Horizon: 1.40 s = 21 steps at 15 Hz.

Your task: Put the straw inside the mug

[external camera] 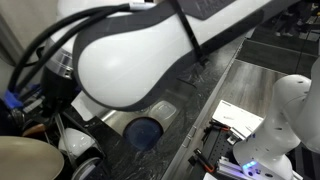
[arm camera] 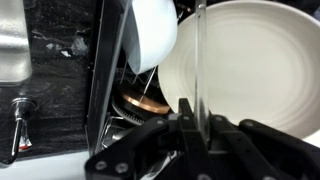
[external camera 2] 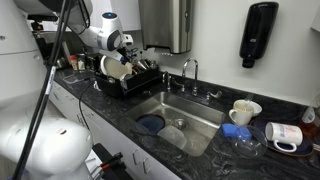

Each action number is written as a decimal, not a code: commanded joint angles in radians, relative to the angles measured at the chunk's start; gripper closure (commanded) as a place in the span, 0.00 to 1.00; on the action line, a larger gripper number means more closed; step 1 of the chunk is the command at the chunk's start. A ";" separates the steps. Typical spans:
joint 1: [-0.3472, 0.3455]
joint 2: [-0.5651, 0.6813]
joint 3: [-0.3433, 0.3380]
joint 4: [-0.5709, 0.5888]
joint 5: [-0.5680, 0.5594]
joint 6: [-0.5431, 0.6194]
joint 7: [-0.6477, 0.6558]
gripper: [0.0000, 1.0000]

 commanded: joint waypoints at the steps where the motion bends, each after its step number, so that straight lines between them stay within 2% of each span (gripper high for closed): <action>1: -0.034 -0.046 -0.018 0.026 -0.013 -0.006 0.041 0.98; 7: -0.102 -0.111 -0.073 0.071 -0.093 0.041 0.147 0.98; 10: -0.130 -0.125 -0.094 0.070 -0.181 0.066 0.231 0.98; 16: -0.180 -0.150 -0.136 0.020 -0.348 0.073 0.374 0.98; 18: -0.193 -0.159 -0.153 -0.010 -0.379 0.070 0.407 0.98; 21: -0.203 -0.179 -0.180 -0.066 -0.364 0.057 0.402 0.98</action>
